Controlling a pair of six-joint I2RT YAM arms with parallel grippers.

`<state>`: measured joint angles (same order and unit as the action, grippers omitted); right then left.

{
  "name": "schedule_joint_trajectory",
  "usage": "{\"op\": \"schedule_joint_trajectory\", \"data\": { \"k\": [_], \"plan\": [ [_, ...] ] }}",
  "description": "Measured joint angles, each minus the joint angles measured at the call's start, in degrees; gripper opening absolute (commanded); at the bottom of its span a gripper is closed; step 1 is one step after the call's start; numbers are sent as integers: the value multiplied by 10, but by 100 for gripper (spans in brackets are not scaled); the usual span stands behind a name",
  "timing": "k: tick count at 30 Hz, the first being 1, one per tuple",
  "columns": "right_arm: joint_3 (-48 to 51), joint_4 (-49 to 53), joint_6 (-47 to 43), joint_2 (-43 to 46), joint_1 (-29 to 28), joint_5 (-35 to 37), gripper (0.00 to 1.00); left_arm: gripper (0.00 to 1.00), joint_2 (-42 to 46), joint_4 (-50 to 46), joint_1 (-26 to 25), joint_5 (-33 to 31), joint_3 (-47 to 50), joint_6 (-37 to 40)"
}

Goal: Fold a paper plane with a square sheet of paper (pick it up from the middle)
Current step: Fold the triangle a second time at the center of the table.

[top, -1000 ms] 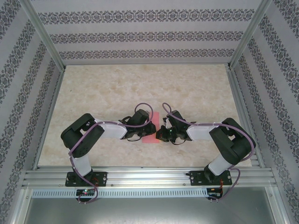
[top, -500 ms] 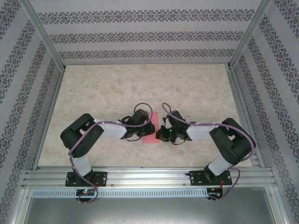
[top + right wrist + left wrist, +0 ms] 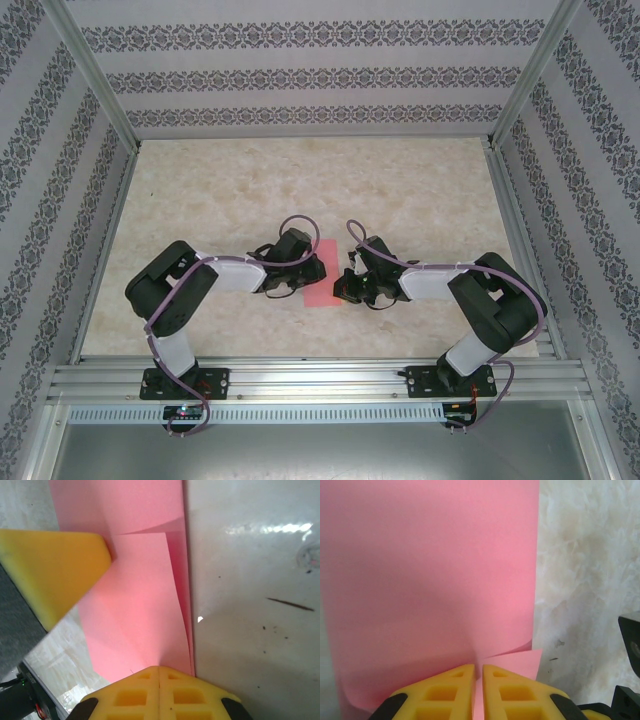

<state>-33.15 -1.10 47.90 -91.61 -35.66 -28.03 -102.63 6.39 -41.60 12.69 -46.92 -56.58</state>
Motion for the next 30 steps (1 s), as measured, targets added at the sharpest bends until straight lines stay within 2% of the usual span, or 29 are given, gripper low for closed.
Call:
{"op": "schedule_joint_trajectory", "data": {
  "k": [7, 17, 23, 30],
  "plan": [
    [0, 0, 0, 0, -2, 3, 1, 15, 12, -7, 45, -9, 9, 18],
    [-2, 3, 0, 0, -2, 3, 1, 19, 43, -20, 71, -26, 30, 41],
    [-6, 10, 0, 0, -2, 4, 2, 19, 89, -20, 68, 3, 33, 47],
    [-10, 19, 0, 0, -2, 5, 2, 16, 85, -15, 25, 45, 24, 47]
  ]
}}
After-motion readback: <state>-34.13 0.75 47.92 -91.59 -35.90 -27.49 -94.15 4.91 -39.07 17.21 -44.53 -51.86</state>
